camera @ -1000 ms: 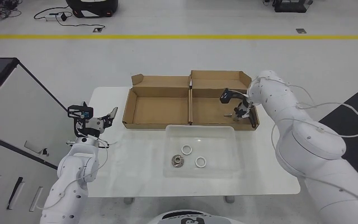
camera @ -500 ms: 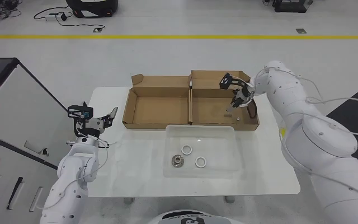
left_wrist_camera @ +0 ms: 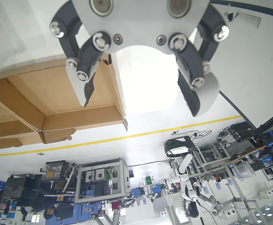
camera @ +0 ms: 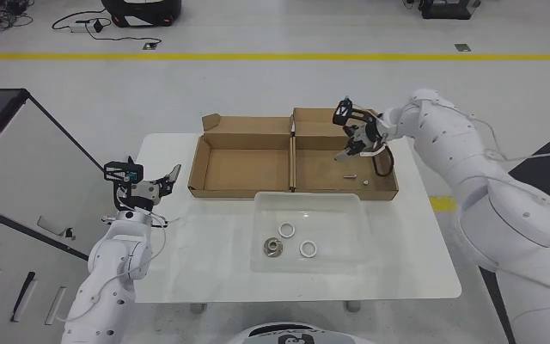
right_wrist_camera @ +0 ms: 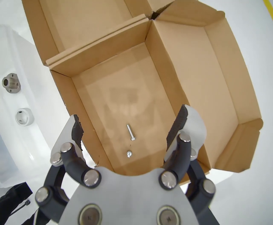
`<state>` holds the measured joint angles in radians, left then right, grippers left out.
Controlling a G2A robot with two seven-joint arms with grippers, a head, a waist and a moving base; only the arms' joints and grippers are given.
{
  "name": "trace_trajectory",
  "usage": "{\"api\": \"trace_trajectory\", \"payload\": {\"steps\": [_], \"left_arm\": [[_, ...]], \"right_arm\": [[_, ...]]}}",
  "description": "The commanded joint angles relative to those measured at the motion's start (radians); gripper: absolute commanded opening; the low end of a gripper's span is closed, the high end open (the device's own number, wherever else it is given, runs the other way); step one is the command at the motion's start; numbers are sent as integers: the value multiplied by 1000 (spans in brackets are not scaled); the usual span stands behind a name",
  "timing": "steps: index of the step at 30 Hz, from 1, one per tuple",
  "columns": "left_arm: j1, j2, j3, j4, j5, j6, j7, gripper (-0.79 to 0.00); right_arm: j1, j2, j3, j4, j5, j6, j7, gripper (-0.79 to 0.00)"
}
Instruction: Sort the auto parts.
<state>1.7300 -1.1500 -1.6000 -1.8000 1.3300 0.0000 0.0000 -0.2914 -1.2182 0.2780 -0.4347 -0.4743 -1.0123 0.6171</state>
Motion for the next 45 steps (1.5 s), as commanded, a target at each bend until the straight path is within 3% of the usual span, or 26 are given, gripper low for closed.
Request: {"api": "trace_trajectory", "payload": {"steps": [1, 15, 22, 35, 45], "left_arm": [[0, 0, 0, 0, 0, 0, 0, 0], [0, 0, 0, 0, 0, 0, 0, 0], [0, 0, 0, 0, 0, 0, 0, 0], [0, 0, 0, 0, 0, 0, 0, 0], [0, 0, 0, 0, 0, 0, 0, 0]], "right_arm": [[-4, 23, 8, -43, 27, 0, 3, 0], [-84, 213, 105, -361, 234, 0, 60, 0], [-162, 331, 203, -571, 356, 0, 100, 0], [-420, 531, 446, -901, 693, 0, 191, 0], [-618, 641, 636, -1015, 775, 0, 191, 0]]}}
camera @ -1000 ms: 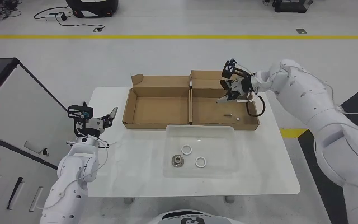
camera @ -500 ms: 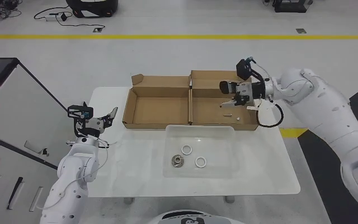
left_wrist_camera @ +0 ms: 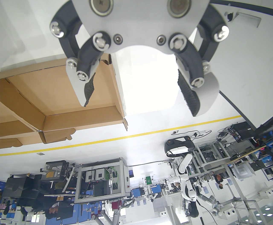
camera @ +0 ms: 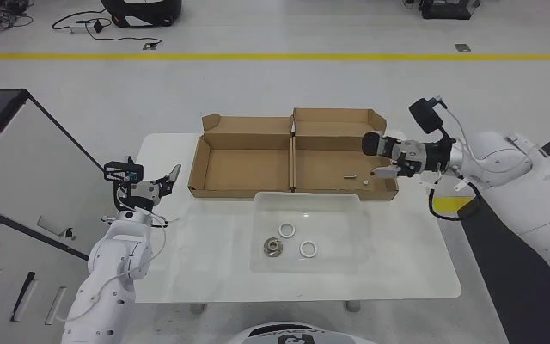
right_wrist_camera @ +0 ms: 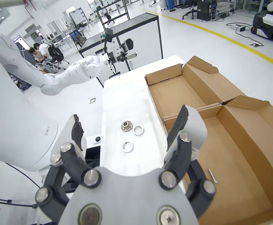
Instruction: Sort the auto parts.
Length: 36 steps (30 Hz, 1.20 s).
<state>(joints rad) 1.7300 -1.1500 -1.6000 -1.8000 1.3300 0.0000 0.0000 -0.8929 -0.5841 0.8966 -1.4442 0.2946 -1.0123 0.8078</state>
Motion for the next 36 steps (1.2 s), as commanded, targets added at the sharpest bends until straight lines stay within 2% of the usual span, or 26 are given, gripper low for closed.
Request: {"api": "trace_trajectory", "payload": {"steps": [1, 9, 18, 36], "left_arm": [[0, 0, 0, 0, 0, 0, 0, 0], [0, 0, 0, 0, 0, 0, 0, 0], [0, 0, 0, 0, 0, 0, 0, 0], [0, 0, 0, 0, 0, 0, 0, 0]], "right_arm": [[-37, 16, 38, -13, 17, 0, 0, 0], [-207, 75, 202, -66, 66, 0, 0, 0], [-388, 107, 386, -89, 144, 0, 0, 0], [-388, 107, 386, -89, 144, 0, 0, 0]]}}
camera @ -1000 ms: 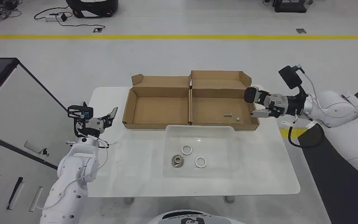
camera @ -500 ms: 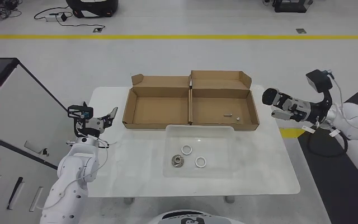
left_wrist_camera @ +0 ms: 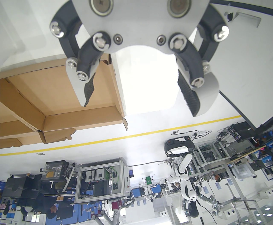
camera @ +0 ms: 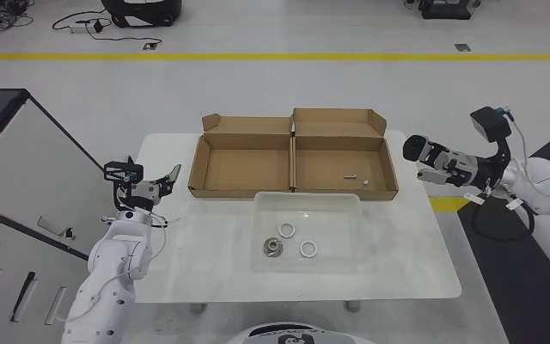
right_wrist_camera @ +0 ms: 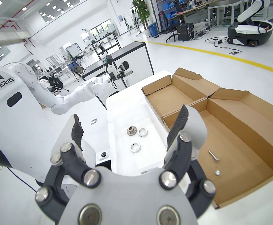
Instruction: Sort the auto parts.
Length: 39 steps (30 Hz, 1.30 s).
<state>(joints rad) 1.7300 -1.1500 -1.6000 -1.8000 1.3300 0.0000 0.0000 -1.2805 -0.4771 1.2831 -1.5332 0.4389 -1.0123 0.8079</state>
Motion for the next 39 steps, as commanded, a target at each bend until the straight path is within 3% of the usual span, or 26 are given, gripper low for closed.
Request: {"api": "trace_trajectory", "payload": {"steps": [1, 8, 16, 21, 30, 39], "left_arm": [[0, 0, 0, 0, 0, 0, 0, 0], [-20, 5, -3, -46, 66, -50, -36, 0], [-106, 19, 19, -210, 152, -256, -340, 0], [-171, 23, 67, -257, 160, -355, -533, 0], [-218, 29, 95, -290, 121, -488, -647, 0], [-268, 46, 59, -239, 54, -690, -685, 0]], "right_arm": [[0, 0, 0, 0, 0, 0, 0, 0], [0, 0, 0, 0, 0, 0, 0, 0], [0, 0, 0, 0, 0, 0, 0, 0], [0, 0, 0, 0, 0, 0, 0, 0], [0, 0, 0, 0, 0, 0, 0, 0], [0, 0, 0, 0, 0, 0, 0, 0]]}}
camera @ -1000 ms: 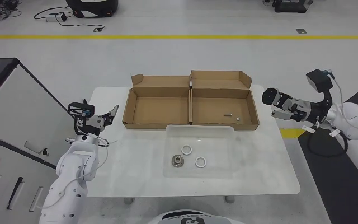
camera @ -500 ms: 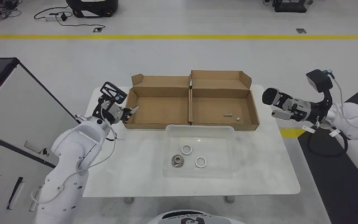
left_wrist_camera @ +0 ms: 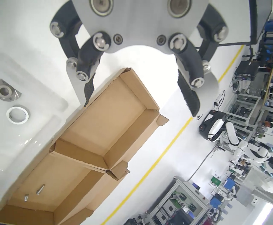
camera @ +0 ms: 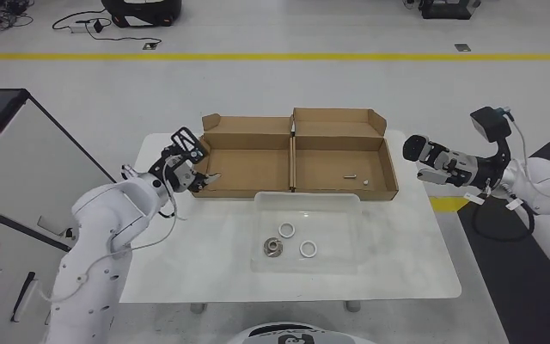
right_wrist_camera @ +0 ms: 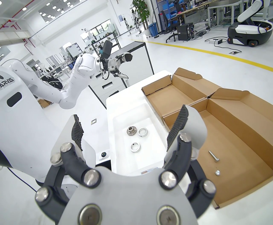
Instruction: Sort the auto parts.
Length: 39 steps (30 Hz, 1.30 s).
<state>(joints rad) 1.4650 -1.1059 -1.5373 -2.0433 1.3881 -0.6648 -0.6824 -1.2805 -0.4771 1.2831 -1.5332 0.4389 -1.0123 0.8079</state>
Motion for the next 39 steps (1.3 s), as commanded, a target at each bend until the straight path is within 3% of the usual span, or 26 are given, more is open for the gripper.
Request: {"api": "trace_trajectory", "payload": {"steps": [1, 6, 15, 21, 28, 33, 39], "left_arm": [[-6, 4, -7, 8, -14, -53, -4, 0], [-22, 14, -16, 9, -22, -126, -15, 0], [-80, 4, 143, -20, -28, -13, -113, 0], [-188, -10, 275, 1, -37, 19, -182, 0], [-316, -24, 409, 54, -74, -19, -298, 0], [-412, -33, 481, 120, -139, -94, -368, 0], [-522, -37, 570, 215, -194, -96, -376, 0]], "right_arm": [[0, 0, 0, 0, 0, 0, 0, 0], [0, 0, 0, 0, 0, 0, 0, 0], [0, 0, 0, 0, 0, 0, 0, 0], [0, 0, 0, 0, 0, 0, 0, 0], [0, 0, 0, 0, 0, 0, 0, 0], [0, 0, 0, 0, 0, 0, 0, 0], [0, 0, 0, 0, 0, 0, 0, 0]]}}
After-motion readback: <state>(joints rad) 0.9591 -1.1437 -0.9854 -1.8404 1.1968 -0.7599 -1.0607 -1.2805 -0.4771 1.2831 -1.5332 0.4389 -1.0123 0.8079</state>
